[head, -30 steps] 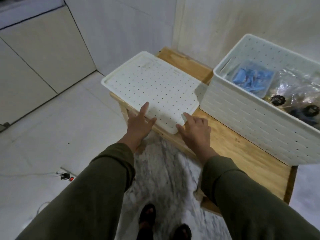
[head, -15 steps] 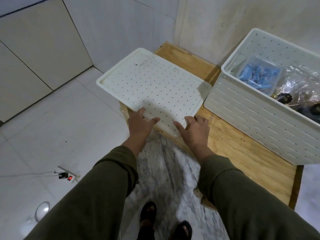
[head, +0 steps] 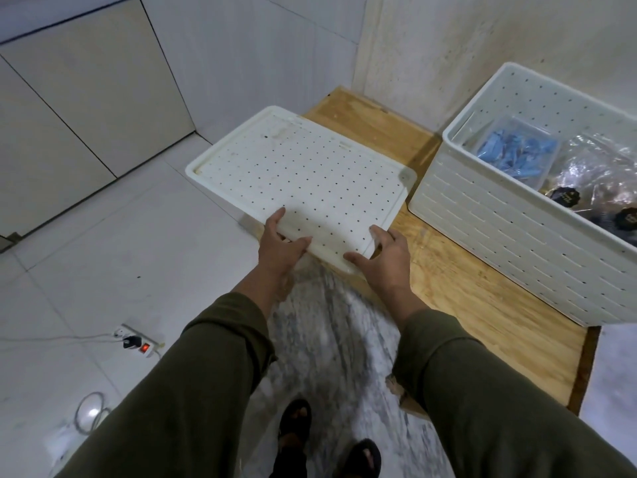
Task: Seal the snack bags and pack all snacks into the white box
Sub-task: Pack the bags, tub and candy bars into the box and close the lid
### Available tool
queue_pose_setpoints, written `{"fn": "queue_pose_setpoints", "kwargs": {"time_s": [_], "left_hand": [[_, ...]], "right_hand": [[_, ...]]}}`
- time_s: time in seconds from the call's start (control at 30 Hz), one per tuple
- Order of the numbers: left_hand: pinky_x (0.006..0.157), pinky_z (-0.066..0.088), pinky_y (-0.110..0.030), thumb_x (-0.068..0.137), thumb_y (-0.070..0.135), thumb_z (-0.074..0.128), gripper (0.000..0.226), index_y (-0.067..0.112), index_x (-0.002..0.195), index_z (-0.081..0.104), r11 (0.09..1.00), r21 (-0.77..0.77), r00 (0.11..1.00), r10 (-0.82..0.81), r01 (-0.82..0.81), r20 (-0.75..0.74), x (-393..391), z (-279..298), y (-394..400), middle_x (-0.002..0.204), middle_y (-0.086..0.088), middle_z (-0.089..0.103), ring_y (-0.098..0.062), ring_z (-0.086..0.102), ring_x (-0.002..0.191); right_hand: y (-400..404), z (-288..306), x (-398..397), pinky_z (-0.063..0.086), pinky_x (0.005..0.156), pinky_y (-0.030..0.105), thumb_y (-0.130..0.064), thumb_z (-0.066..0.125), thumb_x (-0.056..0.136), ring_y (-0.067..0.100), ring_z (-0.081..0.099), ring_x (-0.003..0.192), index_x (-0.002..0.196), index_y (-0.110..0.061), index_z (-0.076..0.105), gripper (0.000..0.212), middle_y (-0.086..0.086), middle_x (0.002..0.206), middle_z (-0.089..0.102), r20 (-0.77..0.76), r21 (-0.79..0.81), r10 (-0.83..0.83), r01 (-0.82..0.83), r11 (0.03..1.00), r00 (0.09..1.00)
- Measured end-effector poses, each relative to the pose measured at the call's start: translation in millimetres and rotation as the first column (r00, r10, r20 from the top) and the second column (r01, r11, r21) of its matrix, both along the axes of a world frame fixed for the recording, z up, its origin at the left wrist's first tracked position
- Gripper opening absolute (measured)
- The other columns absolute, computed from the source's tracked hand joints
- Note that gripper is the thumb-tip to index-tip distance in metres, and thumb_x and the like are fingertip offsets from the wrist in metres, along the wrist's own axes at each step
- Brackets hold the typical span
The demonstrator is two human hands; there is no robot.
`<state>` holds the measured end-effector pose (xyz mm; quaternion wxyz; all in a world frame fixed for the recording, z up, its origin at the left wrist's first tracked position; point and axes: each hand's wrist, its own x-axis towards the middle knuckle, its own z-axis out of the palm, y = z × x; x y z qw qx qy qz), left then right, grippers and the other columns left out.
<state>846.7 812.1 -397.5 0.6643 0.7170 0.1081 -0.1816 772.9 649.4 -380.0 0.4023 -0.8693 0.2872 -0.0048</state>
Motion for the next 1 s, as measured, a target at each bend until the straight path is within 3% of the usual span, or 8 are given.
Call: {"fn": "queue_pose_setpoints", "kwargs": {"time_s": [0.1, 0.17, 0.23, 0.33, 0.43, 0.57, 0.7, 1.0], "left_hand": [[0.060, 0.057, -0.020, 0.083, -0.006, 0.064, 0.072, 0.027, 0.140, 0.035, 0.993, -0.103, 0.998, 0.045, -0.049, -0.041, -1.4, 13.5, 1.6, 0.124, -0.007, 0.047, -0.015, 0.057, 0.095], [0.053, 0.055, -0.018, 0.083, -0.009, 0.061, 0.074, 0.026, 0.141, 0.033, 0.986, -0.148, 0.996, 0.064, -0.074, -0.067, -3.1, 22.5, 3.7, 0.116, -0.006, 0.049, -0.012, 0.056, 0.087], [0.059, 0.056, -0.022, 0.083, -0.011, 0.059, 0.076, 0.027, 0.143, 0.031, 0.981, -0.174, 0.995, 0.073, -0.084, -0.069, -4.8, 33.3, 6.7, 0.122, -0.007, 0.049, -0.018, 0.057, 0.094], [0.081, 0.055, -0.034, 0.082, -0.013, 0.060, 0.087, 0.028, 0.148, 0.021, 0.982, -0.179, 0.998, 0.061, -0.065, -0.024, -3.2, 53.2, 10.5, 0.142, -0.009, 0.041, -0.024, 0.050, 0.111], [0.097, 0.049, -0.045, 0.080, -0.006, 0.067, 0.104, 0.038, 0.150, 0.003, 0.996, -0.085, 1.000, 0.016, -0.017, -0.012, -0.7, 76.6, 12.0, 0.150, -0.004, 0.034, -0.026, 0.051, 0.119], [0.111, 0.034, -0.050, 0.077, 0.009, 0.076, 0.121, 0.043, 0.144, -0.018, 0.999, 0.039, 0.999, -0.009, 0.007, 0.047, -7.1, 111.0, 6.7, 0.159, -0.005, 0.013, -0.031, 0.029, 0.140], [0.112, 0.033, -0.047, 0.075, 0.011, 0.077, 0.129, 0.041, 0.139, -0.030, 0.999, 0.040, 0.999, 0.011, -0.012, 0.032, -28.7, 132.7, 4.4, 0.159, -0.007, 0.012, -0.029, 0.032, 0.139], [0.106, 0.042, -0.045, 0.074, 0.005, 0.076, 0.131, 0.043, 0.137, -0.032, 0.988, 0.018, 0.988, 0.155, -0.155, 0.021, -104.1, 155.4, 9.1, 0.156, -0.009, 0.023, -0.032, 0.046, 0.128]], "right_hand": [[3.1, 15.9, 2.4, 0.021, 0.115, 0.033, -0.031, 0.076, 0.076, 0.025, 0.023, 0.141, 0.143, -0.014, 0.038, 0.079, 0.007, 0.153, 0.024, 0.022, 0.064, 0.002, -0.003, 0.998, 1.000], [6.3, 26.8, 4.9, 0.024, 0.115, 0.036, -0.028, 0.076, 0.077, 0.027, 0.026, 0.140, 0.142, -0.013, 0.038, 0.077, 0.008, 0.150, 0.029, 0.040, 0.087, 0.014, -0.018, 0.996, 0.999], [9.5, 36.3, 6.1, 0.029, 0.113, 0.038, -0.026, 0.077, 0.076, 0.028, 0.032, 0.136, 0.142, -0.014, 0.039, 0.077, 0.010, 0.145, 0.035, 0.061, 0.116, 0.028, -0.035, 0.993, 0.998], [13.0, 54.3, 2.9, 0.030, 0.114, 0.038, -0.025, 0.076, 0.078, 0.028, 0.032, 0.137, 0.145, -0.017, 0.035, 0.079, 0.009, 0.145, 0.034, 0.088, 0.142, 0.042, -0.055, 0.988, 0.995], [12.2, 80.6, -2.6, 0.024, 0.114, 0.033, -0.024, 0.072, 0.082, 0.027, 0.025, 0.139, 0.147, -0.018, 0.030, 0.078, 0.009, 0.149, 0.024, 0.102, 0.112, 0.055, -0.067, 0.991, 0.993], [5.4, 112.6, -15.8, 0.030, 0.115, 0.040, -0.028, 0.073, 0.080, 0.029, 0.032, 0.137, 0.147, -0.016, 0.029, 0.080, 0.011, 0.148, 0.029, 0.155, 0.076, 0.047, -0.060, 0.995, 0.987], [-1.9, 137.4, -37.7, 0.032, 0.114, 0.040, -0.028, 0.074, 0.079, 0.028, 0.036, 0.137, 0.145, -0.012, 0.033, 0.079, 0.011, 0.149, 0.037, 0.186, 0.128, 0.058, -0.083, 0.988, 0.981], [-8.4, 156.9, -90.6, 0.034, 0.111, 0.035, -0.022, 0.073, 0.081, 0.028, 0.040, 0.135, 0.145, -0.009, 0.032, 0.078, 0.010, 0.150, 0.037, 0.217, 0.187, 0.178, -0.220, 0.958, 0.960]]}}
